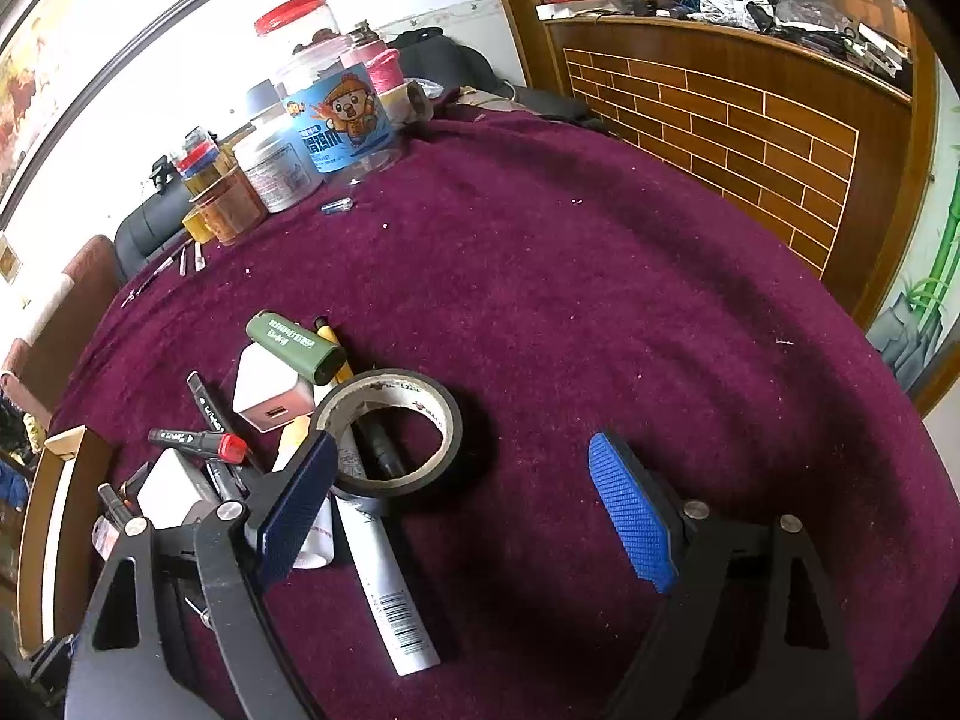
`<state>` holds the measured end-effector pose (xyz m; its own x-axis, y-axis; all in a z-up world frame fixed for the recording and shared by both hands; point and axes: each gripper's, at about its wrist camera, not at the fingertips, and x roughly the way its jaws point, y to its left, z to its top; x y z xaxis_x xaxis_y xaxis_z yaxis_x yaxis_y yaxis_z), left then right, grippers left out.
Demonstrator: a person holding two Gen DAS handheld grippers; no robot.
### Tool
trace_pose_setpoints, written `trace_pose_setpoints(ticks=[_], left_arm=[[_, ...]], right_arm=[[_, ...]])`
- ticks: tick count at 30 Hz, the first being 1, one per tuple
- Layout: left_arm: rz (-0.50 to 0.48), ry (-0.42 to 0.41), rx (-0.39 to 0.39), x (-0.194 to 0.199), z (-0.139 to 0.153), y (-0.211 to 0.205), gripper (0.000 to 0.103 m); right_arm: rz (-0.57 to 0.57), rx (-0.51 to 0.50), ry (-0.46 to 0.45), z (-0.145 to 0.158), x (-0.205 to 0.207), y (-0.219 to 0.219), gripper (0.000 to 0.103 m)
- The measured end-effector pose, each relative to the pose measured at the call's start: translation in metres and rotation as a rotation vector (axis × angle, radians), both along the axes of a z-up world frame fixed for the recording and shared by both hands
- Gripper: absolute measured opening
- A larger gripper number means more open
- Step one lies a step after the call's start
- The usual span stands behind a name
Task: Organize rigid objects
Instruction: 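Lift the white glue bottle with the left gripper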
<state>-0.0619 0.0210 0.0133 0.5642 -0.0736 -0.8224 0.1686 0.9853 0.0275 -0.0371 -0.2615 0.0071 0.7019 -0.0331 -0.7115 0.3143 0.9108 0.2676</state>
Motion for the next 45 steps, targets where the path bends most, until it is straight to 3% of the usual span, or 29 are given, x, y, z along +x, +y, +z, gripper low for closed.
trace_pose_setpoints(ticks=[20, 24, 39, 42, 43, 44, 45], left_arm=[[-0.001, -0.008, -0.020, 0.000, -0.003, -0.001, 0.037], [-0.041, 0.006, -0.034, 0.000, -0.004, -0.005, 0.057], [-0.057, 0.018, -0.027, 0.002, -0.006, -0.011, 0.070], [-0.056, 0.017, -0.028, 0.001, -0.006, -0.011, 0.070], [-0.054, 0.014, -0.034, 0.001, -0.006, -0.010, 0.066], [-0.042, 0.005, -0.036, 0.000, -0.005, -0.008, 0.059], [-0.024, -0.011, -0.047, -0.002, -0.003, -0.003, 0.032]], right_arm=[[-0.021, 0.013, 0.012, -0.001, 0.000, -0.005, 0.090], [-0.020, 0.011, 0.012, -0.001, 0.000, -0.005, 0.091], [-0.021, 0.043, 0.012, -0.004, 0.000, -0.009, 0.092], [-0.020, 0.046, 0.012, -0.004, 0.000, -0.009, 0.092], [-0.020, 0.045, 0.012, -0.004, 0.000, -0.009, 0.092], [-0.020, 0.045, 0.012, -0.004, 0.000, -0.009, 0.092], [-0.019, 0.046, 0.013, -0.004, 0.000, -0.009, 0.092]])
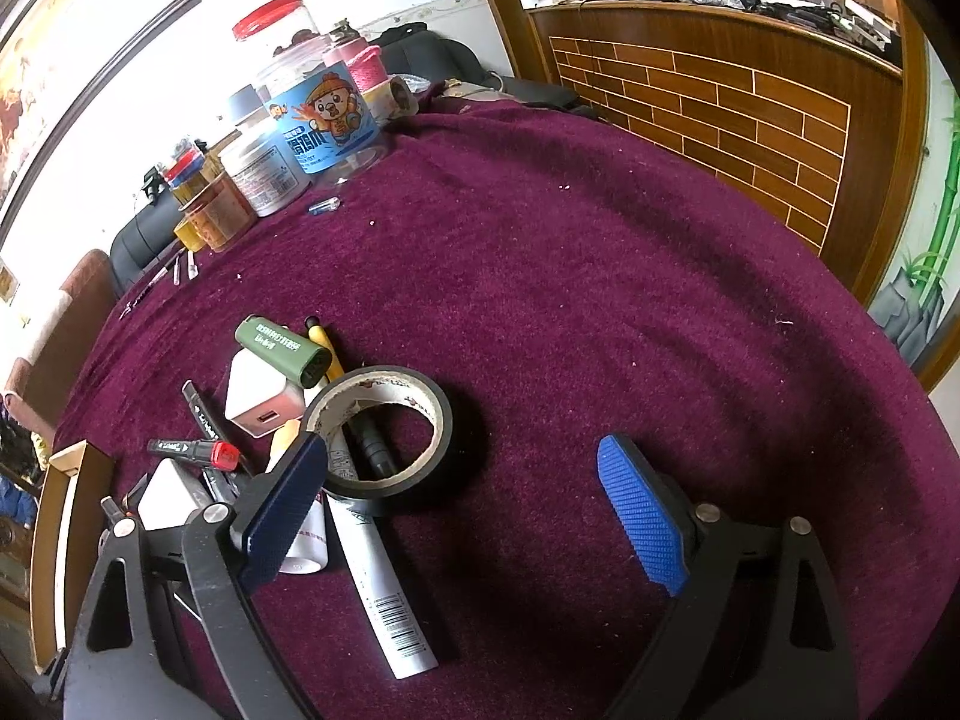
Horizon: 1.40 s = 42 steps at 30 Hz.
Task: Organize rigid objects
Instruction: 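Lift the white glue bottle with the left gripper, then carry the glue bottle into the cardboard tray while the right gripper grasps the blister pack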
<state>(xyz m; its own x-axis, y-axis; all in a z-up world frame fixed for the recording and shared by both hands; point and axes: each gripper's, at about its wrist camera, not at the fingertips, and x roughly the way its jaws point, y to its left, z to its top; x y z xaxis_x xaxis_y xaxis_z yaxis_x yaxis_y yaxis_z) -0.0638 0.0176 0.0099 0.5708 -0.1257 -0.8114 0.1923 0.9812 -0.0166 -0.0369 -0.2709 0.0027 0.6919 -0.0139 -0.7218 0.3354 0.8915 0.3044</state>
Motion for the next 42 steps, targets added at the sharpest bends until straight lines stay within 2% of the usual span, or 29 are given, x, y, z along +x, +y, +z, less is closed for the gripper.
trace_pose_setpoints(ticks=[1, 4, 6, 8, 11, 13, 17, 19, 22, 26, 27, 28, 30, 33, 34, 35, 36, 42], left_arm=[[-0.002, -0.002, -0.031, -0.002, 0.001, 0.005, 0.023], [-0.015, 0.022, -0.105, -0.009, 0.006, 0.017, 0.022], [-0.009, -0.021, -0.136, -0.023, 0.021, 0.028, 0.022], [-0.001, -0.055, -0.179, -0.035, 0.038, 0.040, 0.022], [0.010, -0.097, -0.251, -0.052, 0.062, 0.058, 0.023], [0.016, -0.129, -0.264, -0.063, 0.076, 0.068, 0.023], [0.034, -0.148, -0.270, -0.081, 0.085, 0.090, 0.023], [0.061, -0.153, -0.286, -0.090, 0.087, 0.108, 0.023], [0.124, -0.173, -0.277, -0.100, 0.089, 0.136, 0.023], [0.188, -0.169, -0.290, -0.105, 0.085, 0.169, 0.023], [0.201, -0.167, -0.293, -0.105, 0.083, 0.177, 0.023], [0.213, -0.165, -0.295, -0.104, 0.081, 0.184, 0.023], [0.229, -0.160, -0.301, -0.102, 0.076, 0.193, 0.023], [0.239, -0.156, -0.312, -0.093, 0.070, 0.202, 0.023], [0.238, -0.155, -0.315, -0.091, 0.070, 0.202, 0.023], [0.235, -0.155, -0.322, -0.087, 0.070, 0.203, 0.023], [0.232, -0.153, -0.328, -0.083, 0.070, 0.203, 0.023], [0.210, -0.149, -0.331, -0.059, 0.075, 0.206, 0.023]], right_arm=[[0.005, 0.003, 0.003, 0.000, 0.001, 0.000, 0.094], [0.054, -0.010, 0.039, 0.006, 0.002, 0.001, 0.094], [0.106, -0.021, 0.003, 0.021, -0.008, 0.008, 0.094], [0.198, -0.030, -0.038, 0.040, -0.022, 0.024, 0.094], [0.394, -0.079, -0.027, 0.054, -0.029, 0.064, 0.094], [0.523, -0.075, -0.005, 0.052, -0.028, 0.095, 0.092], [0.708, -0.086, 0.009, 0.049, -0.023, 0.150, 0.076], [0.816, -0.115, 0.026, 0.044, -0.018, 0.184, 0.076], [0.909, -0.178, 0.066, 0.032, 0.002, 0.227, 0.076], [0.942, -0.236, 0.171, 0.008, 0.030, 0.251, 0.077], [0.931, -0.273, 0.154, 0.007, 0.034, 0.252, 0.077], [0.931, -0.284, 0.175, 0.004, 0.039, 0.255, 0.076], [0.930, -0.249, 0.230, -0.006, 0.048, 0.254, 0.063], [0.908, -0.294, 0.212, -0.005, 0.046, 0.252, 0.048], [0.889, -0.287, 0.214, -0.004, 0.047, 0.248, 0.033], [0.876, -0.227, 0.221, -0.002, 0.049, 0.239, 0.027], [0.865, -0.184, 0.224, -0.002, 0.049, 0.232, 0.026], [0.786, 0.047, 0.126, 0.034, 0.046, 0.207, 0.026]])
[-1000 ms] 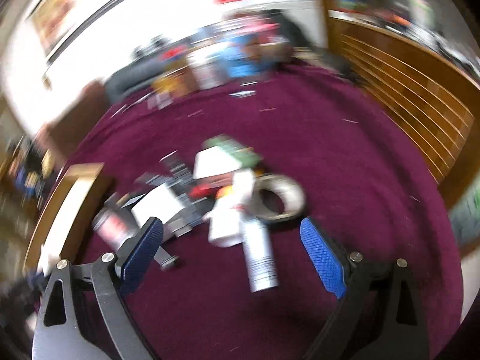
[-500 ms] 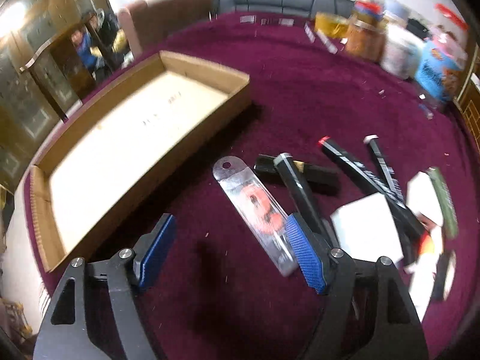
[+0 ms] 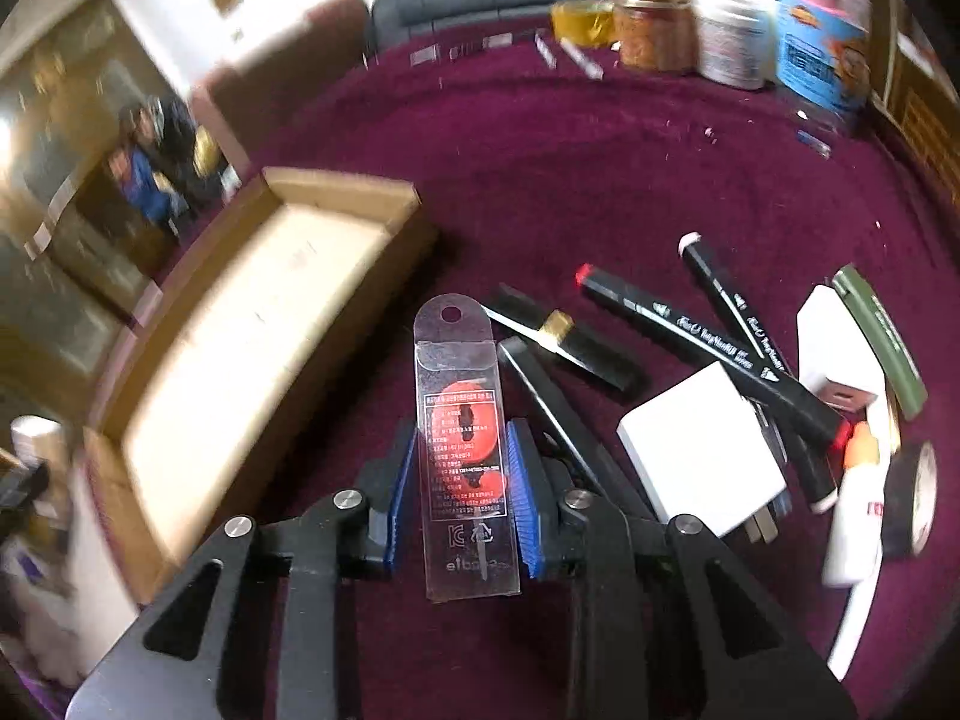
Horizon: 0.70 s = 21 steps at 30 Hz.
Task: Organize rigid objects
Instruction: 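Carry the glue bottle into the cardboard tray while the right gripper grasps the blister pack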
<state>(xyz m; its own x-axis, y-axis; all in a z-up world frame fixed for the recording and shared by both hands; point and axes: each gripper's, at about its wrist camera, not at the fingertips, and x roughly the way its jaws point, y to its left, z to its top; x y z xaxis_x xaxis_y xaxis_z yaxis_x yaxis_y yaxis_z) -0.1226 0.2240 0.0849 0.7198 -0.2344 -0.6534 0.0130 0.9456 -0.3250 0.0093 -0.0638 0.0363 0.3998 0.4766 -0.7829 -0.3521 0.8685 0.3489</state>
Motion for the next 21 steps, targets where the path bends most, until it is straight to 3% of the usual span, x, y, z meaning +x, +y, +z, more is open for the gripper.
trace_pose_setpoints(ticks=[4, 7, 11, 15, 18, 21], left_arm=[[-0.014, 0.023, 0.013, 0.040, -0.003, -0.002, 0.022], [-0.029, 0.073, -0.029, 0.083, -0.012, -0.002, 0.022], [-0.050, 0.145, -0.084, 0.134, -0.032, -0.006, 0.022], [-0.087, 0.186, -0.100, 0.166, -0.057, -0.012, 0.023], [-0.105, 0.224, -0.143, 0.174, -0.073, -0.010, 0.041], [-0.098, 0.242, -0.198, 0.171, -0.079, -0.003, 0.044]], right_arm=[[0.023, 0.165, 0.061, 0.020, 0.012, 0.031, 0.026], [0.015, 0.206, 0.136, 0.013, 0.027, 0.065, 0.026], [-0.049, 0.171, 0.167, 0.002, 0.046, 0.096, 0.026], [-0.133, 0.060, 0.158, -0.011, 0.067, 0.101, 0.028], [-0.121, 0.064, 0.137, -0.008, 0.063, 0.094, 0.028], [-0.107, 0.043, 0.090, -0.003, 0.055, 0.092, 0.029]])
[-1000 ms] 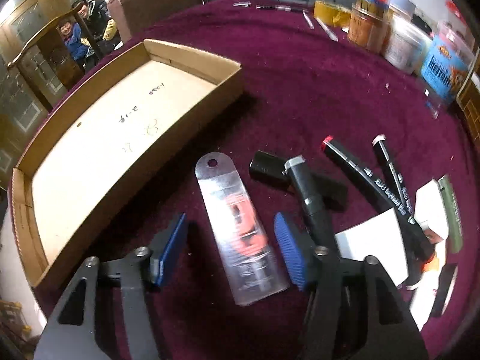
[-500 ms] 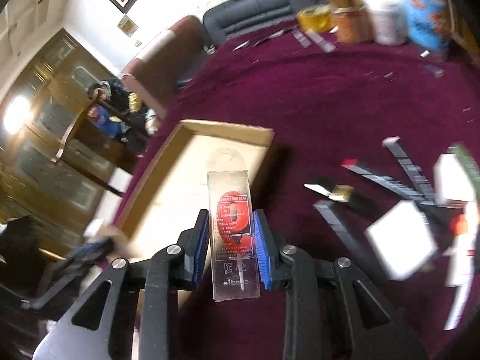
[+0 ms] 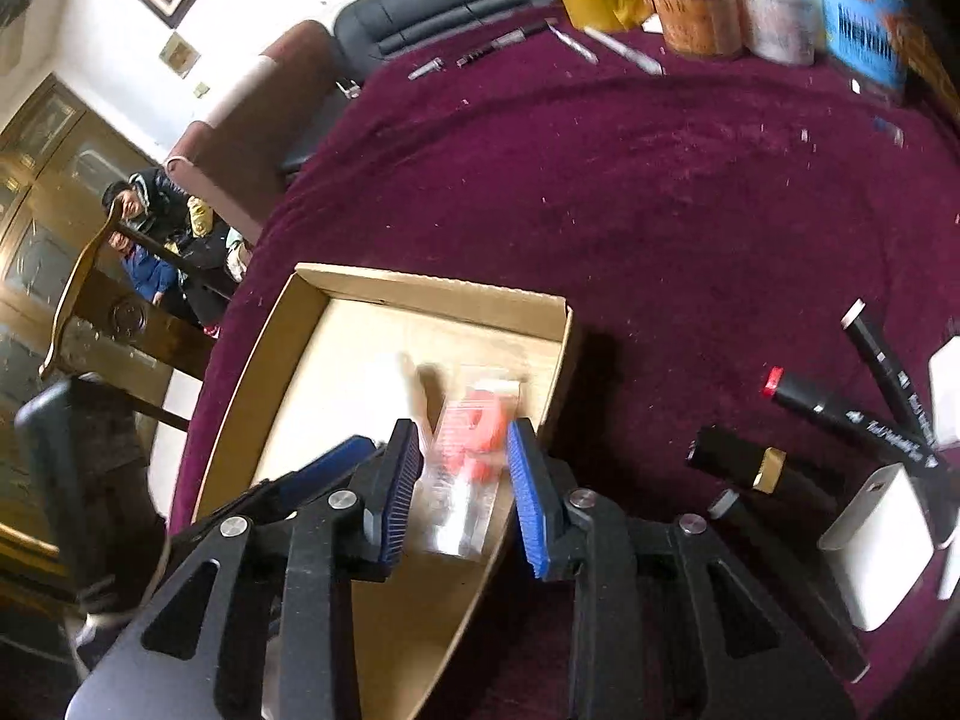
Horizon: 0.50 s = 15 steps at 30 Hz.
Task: Organize rigid objects
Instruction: 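Carry the glue bottle into the cardboard tray while the right gripper grasps the blister pack, then release the glue bottle and blister pack into the tray with both grippers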
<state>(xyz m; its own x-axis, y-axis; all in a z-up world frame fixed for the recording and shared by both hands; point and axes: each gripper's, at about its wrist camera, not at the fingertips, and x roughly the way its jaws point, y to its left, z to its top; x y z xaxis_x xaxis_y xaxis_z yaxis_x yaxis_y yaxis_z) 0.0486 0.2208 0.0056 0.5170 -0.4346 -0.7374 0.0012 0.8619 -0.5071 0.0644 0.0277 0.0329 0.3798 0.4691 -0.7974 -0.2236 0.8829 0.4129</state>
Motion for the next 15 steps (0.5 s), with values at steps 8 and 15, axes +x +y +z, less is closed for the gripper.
trace_pose_setpoints(ticks=[8, 15], left_arm=[[0.051, -0.016, 0.146, -0.032, 0.003, -0.025, 0.052], [0.096, -0.023, 0.081, -0.039, 0.005, -0.023, 0.066]], right_arm=[[-0.046, 0.061, -0.019, 0.001, -0.022, -0.030, 0.029], [-0.112, 0.041, -0.156, 0.027, -0.079, -0.097, 0.034]])
